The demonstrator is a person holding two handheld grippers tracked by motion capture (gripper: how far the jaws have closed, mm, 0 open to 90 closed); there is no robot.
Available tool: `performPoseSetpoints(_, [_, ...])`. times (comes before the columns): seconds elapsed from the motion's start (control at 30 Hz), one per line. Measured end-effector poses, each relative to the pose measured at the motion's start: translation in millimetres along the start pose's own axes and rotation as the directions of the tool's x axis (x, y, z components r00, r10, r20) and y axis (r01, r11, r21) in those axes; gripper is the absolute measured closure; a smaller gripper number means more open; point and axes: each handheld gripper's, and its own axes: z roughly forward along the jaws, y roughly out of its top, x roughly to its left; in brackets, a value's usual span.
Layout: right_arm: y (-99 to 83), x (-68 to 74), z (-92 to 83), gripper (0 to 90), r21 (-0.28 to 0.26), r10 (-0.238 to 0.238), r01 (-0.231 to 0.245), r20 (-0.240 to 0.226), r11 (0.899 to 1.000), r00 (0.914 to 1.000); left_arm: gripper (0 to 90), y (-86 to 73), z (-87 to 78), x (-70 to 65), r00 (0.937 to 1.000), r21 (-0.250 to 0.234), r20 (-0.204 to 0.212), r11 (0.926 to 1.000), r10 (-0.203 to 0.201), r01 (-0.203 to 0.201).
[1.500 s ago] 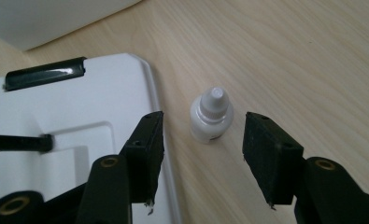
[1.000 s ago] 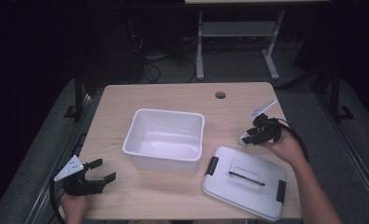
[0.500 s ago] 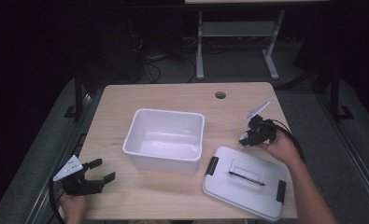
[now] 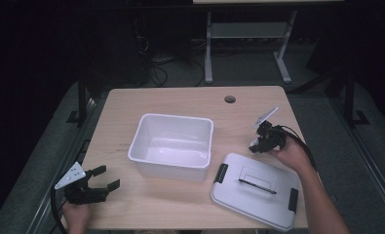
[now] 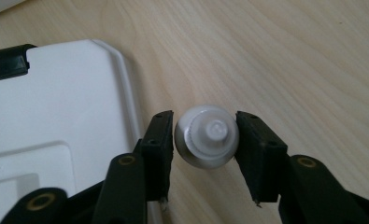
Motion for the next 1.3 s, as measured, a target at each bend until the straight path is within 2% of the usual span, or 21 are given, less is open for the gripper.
performPoseSetpoints(0.37, [0.6, 0.7, -0.5, 59.8, -0.002, 0.002, -0.002, -0.014, 1.0, 0.9999, 13.1, 0.3, -0.3, 0.0, 1.0, -0.001, 0.002, 1.0, 0.001, -0.001])
performPoseSetpoints(0.57, [1.8, 3.6, -9.9, 59.9, -0.025, 0.001, -0.001, -0.014, 1.0, 0.9999, 13.1, 0.6, -0.4, 0.3, 1.0, -0.007, 0.006, 1.0, 0.0, 0.0])
performPoseSetpoints(0.7, [5.1, 13.0, -23.4, 59.9, -0.031, -0.023, 0.023, -0.007, 0.999, 0.9997, 13.1, 1.0, 0.1, 0.2, 1.0, -0.008, 0.01, 1.0, 0.0, 0.0])
performPoseSetpoints(0.77, [6.8, 17.3, -30.7, 59.9, -0.043, -0.027, 0.026, -0.023, 0.999, 0.9994, 13.1, 1.4, -0.3, -0.1, 1.0, -0.014, 0.01, 0.9999, -0.001, 0.001])
performPoseSetpoints(0.93, [13.7, 30.2, -48.5, 59.9, -0.05, -0.057, 0.057, -0.011, 0.997, 0.9983, 13.1, 1.3, -2.4, 0.8, 0.9999, -0.03, 0.014, 0.9995, -0.01, 0.01])
performPoseSetpoints(1.17, [25.6, 52.2, -73.5, 59.8, -0.084, -0.095, 0.092, -0.032, 0.992, 0.995, 13.0, 1.4, -3.0, 1.9, 0.9997, -0.036, 0.019, 0.9992, -0.013, 0.014])
performPoseSetpoints(1.3, [29.7, 63.9, -81.3, 59.9, -0.085, -0.104, 0.1, -0.044, 0.991, 0.9936, 13.1, 1.2, -4.4, 1.8, 0.9995, -0.06, 0.015, 0.9977, -0.03, 0.031])
